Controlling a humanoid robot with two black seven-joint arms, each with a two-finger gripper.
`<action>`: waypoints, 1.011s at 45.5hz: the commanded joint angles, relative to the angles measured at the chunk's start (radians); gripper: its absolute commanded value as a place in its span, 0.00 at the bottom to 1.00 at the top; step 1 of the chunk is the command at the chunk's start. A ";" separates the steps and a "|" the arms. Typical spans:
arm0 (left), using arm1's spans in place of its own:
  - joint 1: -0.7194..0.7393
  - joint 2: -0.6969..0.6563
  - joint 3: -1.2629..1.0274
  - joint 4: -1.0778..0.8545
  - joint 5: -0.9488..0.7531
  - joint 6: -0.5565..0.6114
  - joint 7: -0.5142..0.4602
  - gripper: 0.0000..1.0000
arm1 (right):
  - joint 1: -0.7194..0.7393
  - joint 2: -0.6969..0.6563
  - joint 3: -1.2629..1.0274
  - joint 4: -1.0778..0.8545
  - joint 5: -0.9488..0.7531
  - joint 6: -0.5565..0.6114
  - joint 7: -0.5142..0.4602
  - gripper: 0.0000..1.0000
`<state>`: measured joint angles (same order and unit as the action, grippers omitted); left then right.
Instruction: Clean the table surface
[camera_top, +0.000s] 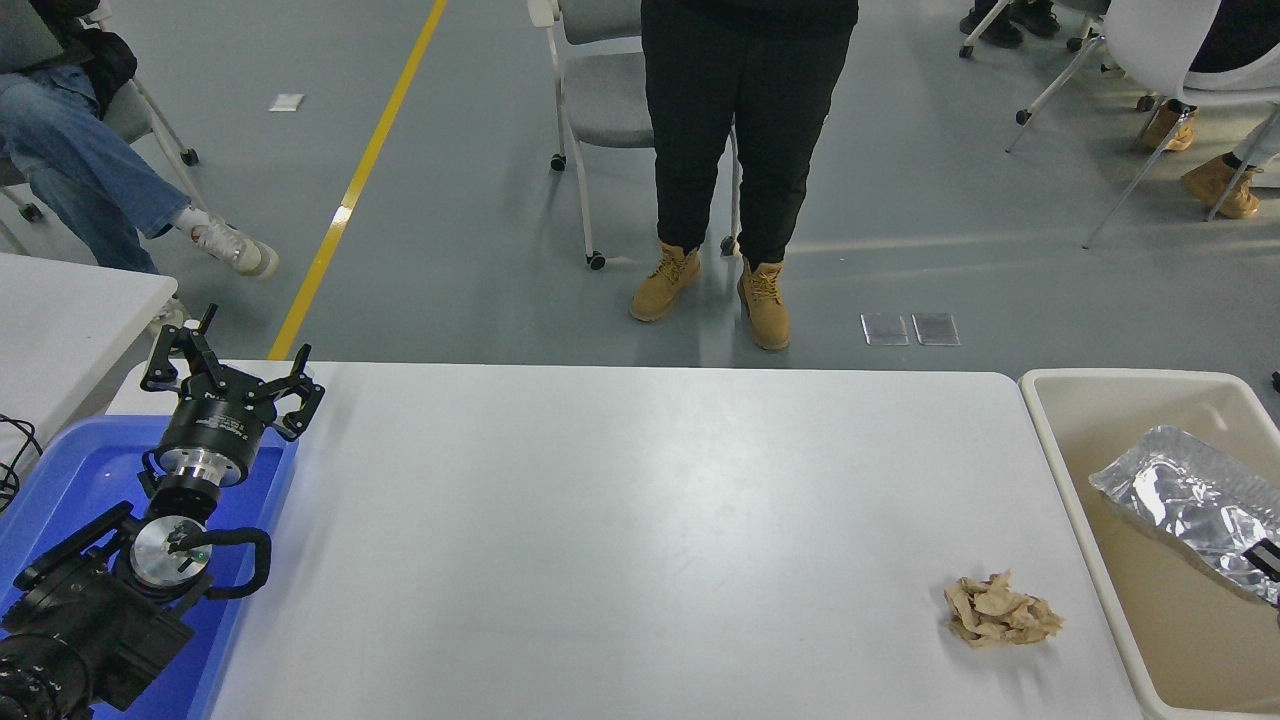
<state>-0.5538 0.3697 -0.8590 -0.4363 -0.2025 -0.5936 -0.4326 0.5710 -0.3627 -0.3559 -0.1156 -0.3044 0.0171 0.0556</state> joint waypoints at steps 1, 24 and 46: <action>0.000 0.000 0.000 0.001 0.000 0.000 0.000 1.00 | -0.008 0.013 0.003 -0.001 0.001 -0.008 -0.002 0.00; 0.000 0.000 0.000 0.001 0.000 0.000 0.000 1.00 | -0.008 0.039 0.008 -0.001 0.019 -0.157 0.001 0.75; 0.000 0.000 0.000 0.001 0.000 0.000 0.000 1.00 | 0.027 0.065 0.014 -0.004 0.021 -0.293 0.006 0.81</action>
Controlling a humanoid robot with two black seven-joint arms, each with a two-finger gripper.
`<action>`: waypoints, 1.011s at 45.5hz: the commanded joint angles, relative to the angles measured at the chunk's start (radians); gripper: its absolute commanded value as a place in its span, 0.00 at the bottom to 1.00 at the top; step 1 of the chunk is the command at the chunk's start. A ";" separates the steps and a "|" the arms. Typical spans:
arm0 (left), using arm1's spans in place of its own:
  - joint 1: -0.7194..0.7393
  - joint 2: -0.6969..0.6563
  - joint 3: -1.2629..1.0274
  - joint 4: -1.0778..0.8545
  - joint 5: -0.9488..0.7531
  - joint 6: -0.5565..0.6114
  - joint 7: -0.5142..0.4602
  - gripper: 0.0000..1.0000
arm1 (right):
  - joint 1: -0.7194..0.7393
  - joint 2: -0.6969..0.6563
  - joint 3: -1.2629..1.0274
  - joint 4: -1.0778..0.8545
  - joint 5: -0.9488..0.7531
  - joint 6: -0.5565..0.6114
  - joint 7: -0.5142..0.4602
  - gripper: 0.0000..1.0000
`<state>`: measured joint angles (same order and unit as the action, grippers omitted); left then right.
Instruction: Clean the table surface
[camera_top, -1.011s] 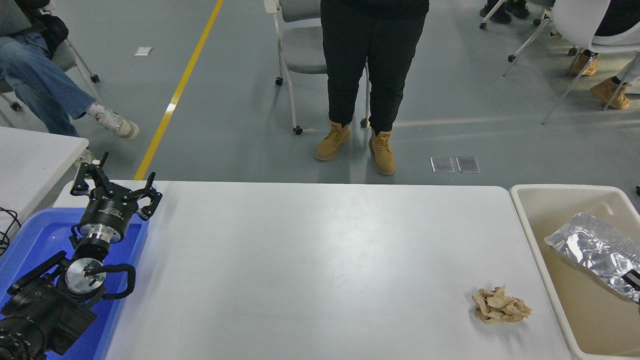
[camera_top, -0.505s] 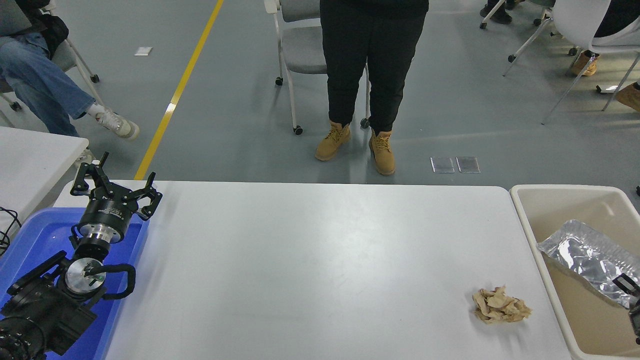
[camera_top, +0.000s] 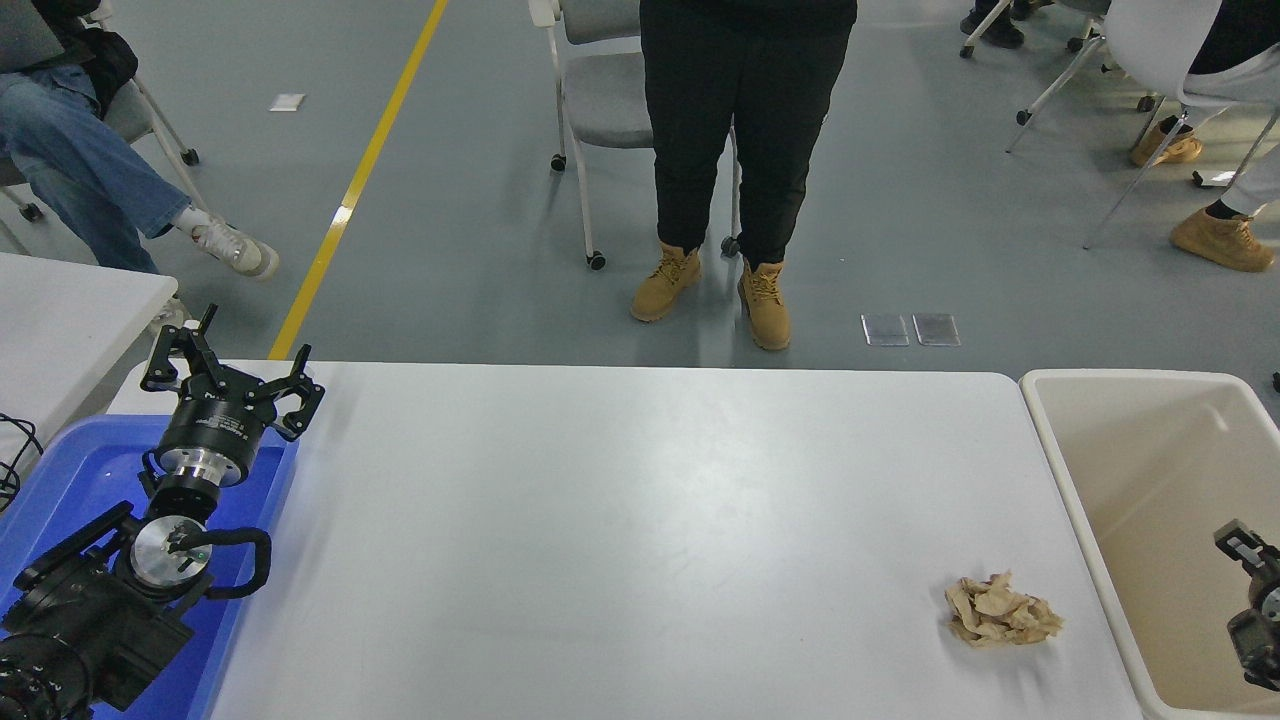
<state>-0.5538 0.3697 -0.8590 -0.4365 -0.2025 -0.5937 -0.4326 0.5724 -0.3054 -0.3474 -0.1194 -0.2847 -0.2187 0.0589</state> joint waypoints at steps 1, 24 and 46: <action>0.000 0.000 0.000 0.001 0.000 0.000 0.000 1.00 | 0.036 0.006 0.014 0.000 0.002 -0.056 0.002 0.82; 0.000 0.000 0.000 0.001 0.000 0.000 0.000 1.00 | 0.431 -0.141 0.347 0.001 0.159 0.186 -0.010 0.98; 0.000 0.000 0.000 -0.001 0.000 0.000 0.000 1.00 | 0.621 -0.163 0.656 0.012 0.369 0.443 -0.159 0.98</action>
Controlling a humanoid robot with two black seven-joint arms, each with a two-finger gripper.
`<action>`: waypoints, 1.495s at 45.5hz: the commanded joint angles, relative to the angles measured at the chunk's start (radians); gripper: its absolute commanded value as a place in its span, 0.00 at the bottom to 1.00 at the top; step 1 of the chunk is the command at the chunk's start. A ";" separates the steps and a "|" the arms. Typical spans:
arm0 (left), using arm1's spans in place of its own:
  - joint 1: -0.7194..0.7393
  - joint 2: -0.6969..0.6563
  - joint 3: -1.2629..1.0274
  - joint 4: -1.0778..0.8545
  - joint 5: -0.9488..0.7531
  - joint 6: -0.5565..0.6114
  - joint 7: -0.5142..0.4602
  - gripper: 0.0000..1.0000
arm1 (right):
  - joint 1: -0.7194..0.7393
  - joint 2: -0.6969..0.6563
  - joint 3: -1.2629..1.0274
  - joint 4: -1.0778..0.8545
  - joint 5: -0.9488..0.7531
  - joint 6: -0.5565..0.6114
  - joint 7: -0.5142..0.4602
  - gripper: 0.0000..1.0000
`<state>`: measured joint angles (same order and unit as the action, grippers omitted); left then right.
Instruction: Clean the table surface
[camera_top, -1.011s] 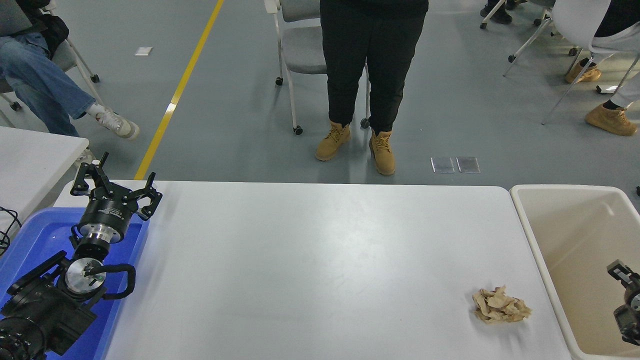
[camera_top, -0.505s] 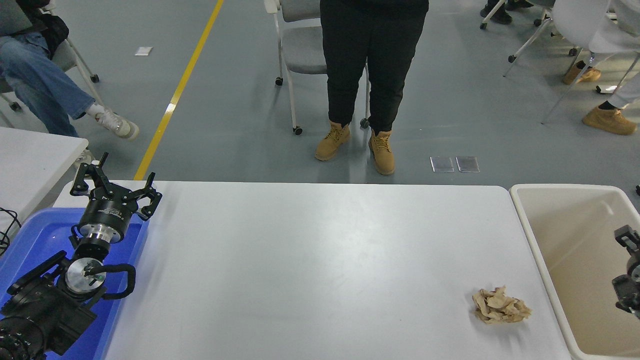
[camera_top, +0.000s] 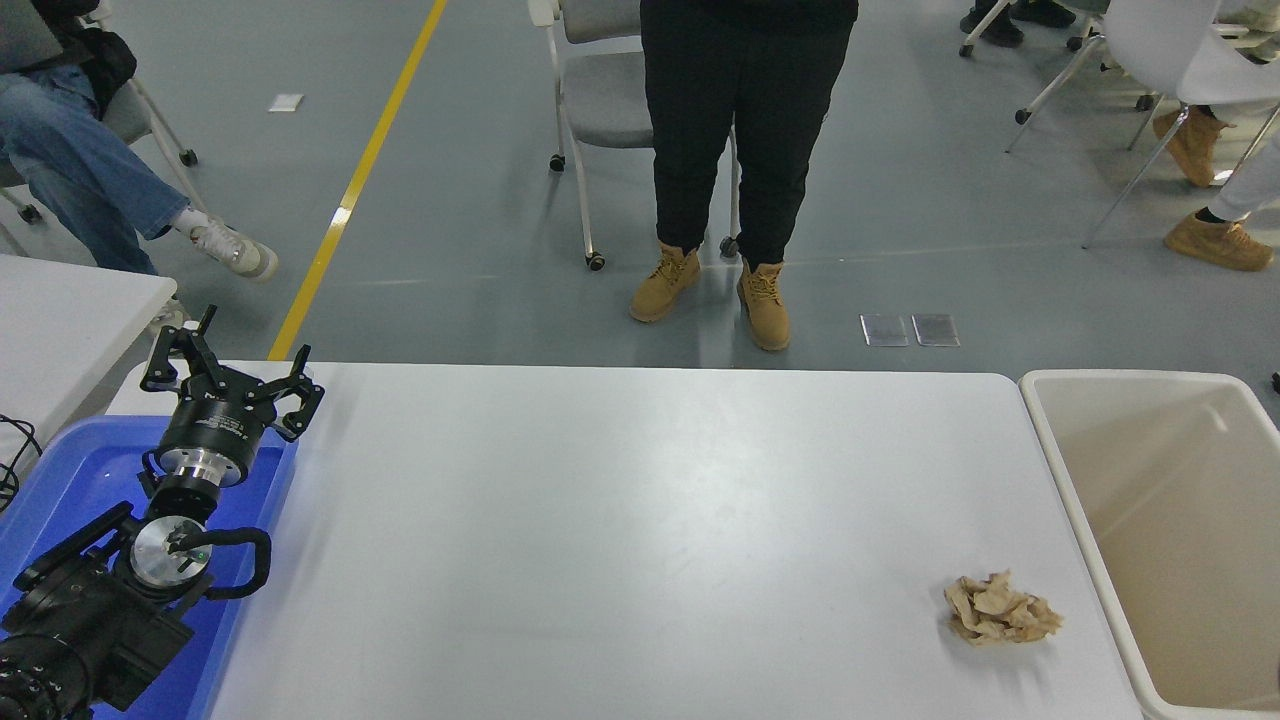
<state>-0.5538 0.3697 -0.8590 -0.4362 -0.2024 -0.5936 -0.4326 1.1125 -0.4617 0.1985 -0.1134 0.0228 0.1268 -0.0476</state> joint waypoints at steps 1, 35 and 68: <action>0.000 0.000 0.000 0.001 0.000 0.000 0.000 1.00 | 0.086 -0.006 0.110 0.008 0.062 0.099 -0.052 0.98; 0.000 0.000 0.000 -0.001 0.000 0.000 0.000 1.00 | 0.101 0.077 0.305 0.040 0.069 0.106 0.023 0.96; 0.000 0.000 0.000 0.001 0.000 0.000 0.000 1.00 | 0.041 0.150 0.345 0.195 0.115 0.031 0.181 0.97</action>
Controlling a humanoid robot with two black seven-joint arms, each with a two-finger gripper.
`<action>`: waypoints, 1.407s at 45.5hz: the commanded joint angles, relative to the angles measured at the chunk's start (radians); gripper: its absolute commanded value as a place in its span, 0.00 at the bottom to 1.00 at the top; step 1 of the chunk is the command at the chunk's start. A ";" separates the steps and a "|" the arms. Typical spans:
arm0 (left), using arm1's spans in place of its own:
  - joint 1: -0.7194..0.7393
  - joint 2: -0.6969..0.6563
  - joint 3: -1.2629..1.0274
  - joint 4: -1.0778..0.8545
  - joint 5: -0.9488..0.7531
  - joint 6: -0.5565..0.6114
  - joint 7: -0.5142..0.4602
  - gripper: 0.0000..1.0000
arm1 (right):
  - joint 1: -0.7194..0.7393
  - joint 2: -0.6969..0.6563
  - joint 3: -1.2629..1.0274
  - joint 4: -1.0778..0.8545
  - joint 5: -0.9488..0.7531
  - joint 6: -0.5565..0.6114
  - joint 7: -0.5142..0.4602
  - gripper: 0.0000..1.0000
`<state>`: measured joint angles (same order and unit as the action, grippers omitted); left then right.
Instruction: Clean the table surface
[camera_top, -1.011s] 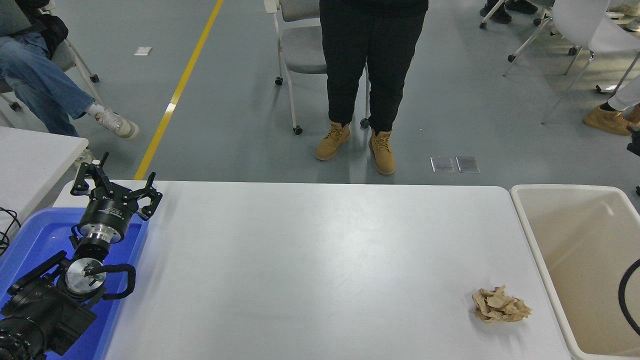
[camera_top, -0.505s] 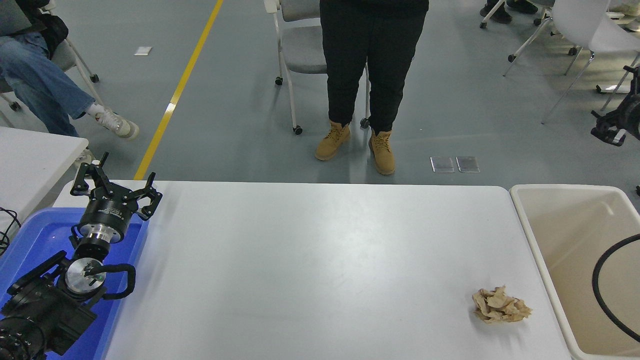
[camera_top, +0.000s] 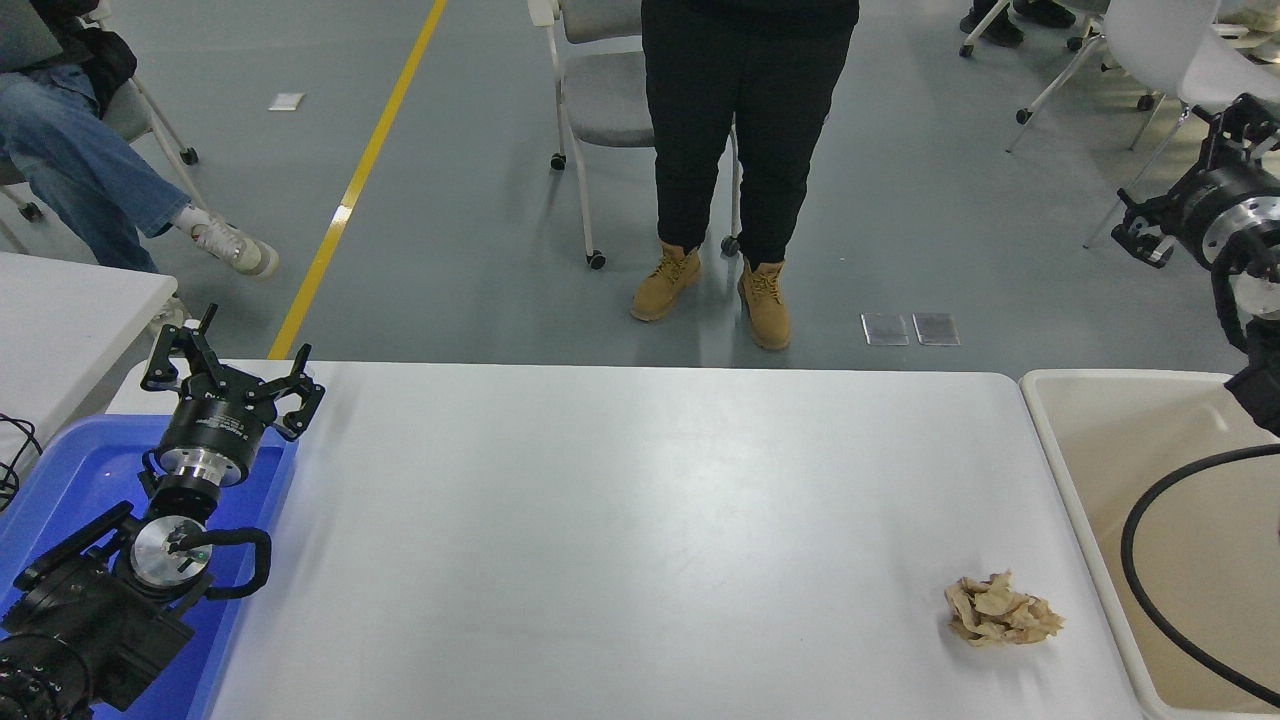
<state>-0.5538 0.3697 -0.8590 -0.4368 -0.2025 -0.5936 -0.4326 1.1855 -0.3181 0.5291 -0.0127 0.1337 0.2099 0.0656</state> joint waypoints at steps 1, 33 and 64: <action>0.000 0.000 0.000 0.001 0.000 0.000 0.000 1.00 | -0.038 0.005 0.015 0.114 0.004 -0.063 0.074 0.97; 0.000 0.000 0.000 0.001 0.000 0.000 0.000 1.00 | -0.377 -0.079 0.179 0.533 -0.127 -0.113 0.367 0.98; 0.000 0.000 0.000 0.000 0.000 0.000 0.000 1.00 | -0.564 -0.101 0.361 0.683 -0.233 -0.043 0.430 0.98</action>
<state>-0.5538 0.3697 -0.8590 -0.4367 -0.2025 -0.5936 -0.4326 0.6481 -0.4129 0.8628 0.6520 -0.0893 0.1576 0.4819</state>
